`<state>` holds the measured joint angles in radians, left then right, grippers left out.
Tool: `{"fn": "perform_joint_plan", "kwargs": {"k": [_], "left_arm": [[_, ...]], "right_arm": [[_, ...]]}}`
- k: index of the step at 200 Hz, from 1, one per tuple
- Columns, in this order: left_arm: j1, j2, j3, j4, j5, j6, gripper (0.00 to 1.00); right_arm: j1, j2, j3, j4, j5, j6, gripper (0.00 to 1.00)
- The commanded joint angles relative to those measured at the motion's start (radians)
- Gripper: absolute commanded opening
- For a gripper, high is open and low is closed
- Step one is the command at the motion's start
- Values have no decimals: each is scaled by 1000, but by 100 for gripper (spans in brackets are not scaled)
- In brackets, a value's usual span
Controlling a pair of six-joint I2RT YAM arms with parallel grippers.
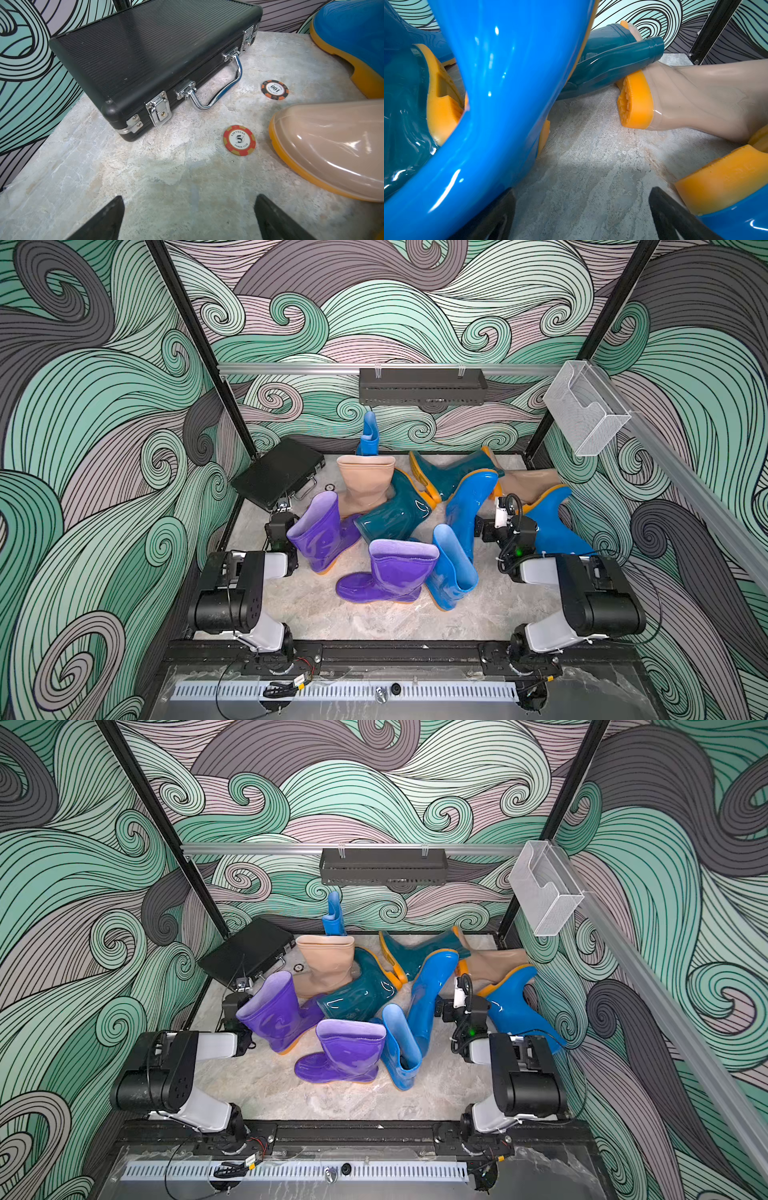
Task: Match and arrange rain boots in pairs
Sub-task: Pick up the rain boot at the center of the board.
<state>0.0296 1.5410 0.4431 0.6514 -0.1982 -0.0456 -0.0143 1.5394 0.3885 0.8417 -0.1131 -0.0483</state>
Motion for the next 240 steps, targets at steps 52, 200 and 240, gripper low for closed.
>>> {"fn": "perform_joint_plan", "kwargs": {"k": [52,200,240], "left_arm": [[-6,-15,29,16,6,-7,99],[-1,-15,29,12,18,-8,99],[0,-126,123,-227,29,0,98]], "right_arm": [[5,-5,7,17,-5,-3,99],[5,-8,14,-1,56,19,99],[7,-208,39,-204,150,60,99]]}}
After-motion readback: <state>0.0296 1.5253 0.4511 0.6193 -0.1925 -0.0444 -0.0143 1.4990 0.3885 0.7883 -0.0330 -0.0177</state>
